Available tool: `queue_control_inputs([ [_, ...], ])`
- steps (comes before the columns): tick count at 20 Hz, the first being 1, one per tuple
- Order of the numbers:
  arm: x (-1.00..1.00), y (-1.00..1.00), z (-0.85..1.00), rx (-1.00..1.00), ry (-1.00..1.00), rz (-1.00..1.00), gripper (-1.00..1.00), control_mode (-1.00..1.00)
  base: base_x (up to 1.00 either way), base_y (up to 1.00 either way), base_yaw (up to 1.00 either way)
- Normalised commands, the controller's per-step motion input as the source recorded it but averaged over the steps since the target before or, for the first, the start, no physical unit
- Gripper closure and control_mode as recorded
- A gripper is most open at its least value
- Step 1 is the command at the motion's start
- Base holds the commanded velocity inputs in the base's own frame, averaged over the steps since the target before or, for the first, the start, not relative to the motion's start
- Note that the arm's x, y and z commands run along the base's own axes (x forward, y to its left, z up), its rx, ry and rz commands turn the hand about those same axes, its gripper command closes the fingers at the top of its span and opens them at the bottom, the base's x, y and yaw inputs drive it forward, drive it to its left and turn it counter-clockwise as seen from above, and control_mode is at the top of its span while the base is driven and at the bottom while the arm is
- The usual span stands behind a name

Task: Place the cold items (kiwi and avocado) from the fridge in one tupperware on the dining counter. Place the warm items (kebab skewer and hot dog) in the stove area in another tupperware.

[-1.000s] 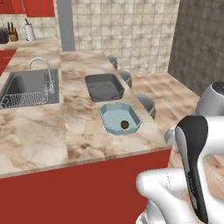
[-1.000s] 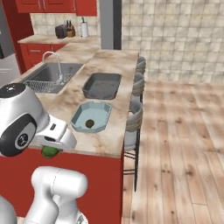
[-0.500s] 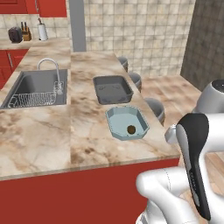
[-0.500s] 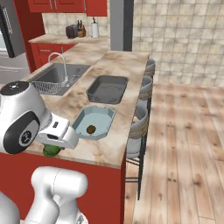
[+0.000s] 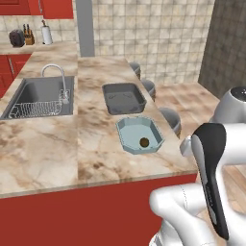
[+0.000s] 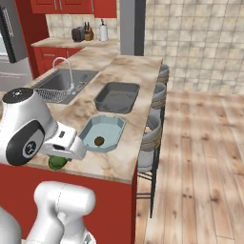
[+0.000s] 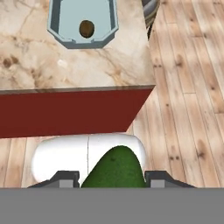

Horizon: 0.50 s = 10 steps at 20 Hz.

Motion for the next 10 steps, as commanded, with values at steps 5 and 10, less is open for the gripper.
queue_control_inputs([
  [5, 0.70, 0.02, 0.06, -0.02, 0.05, 0.03, 1.00, -1.00, 0.00, 0.00, 0.00],
  [10, 1.00, 0.17, 0.06, 0.00, 0.12, 0.00, 1.00, -1.00, 0.00, 0.00, 0.00],
])
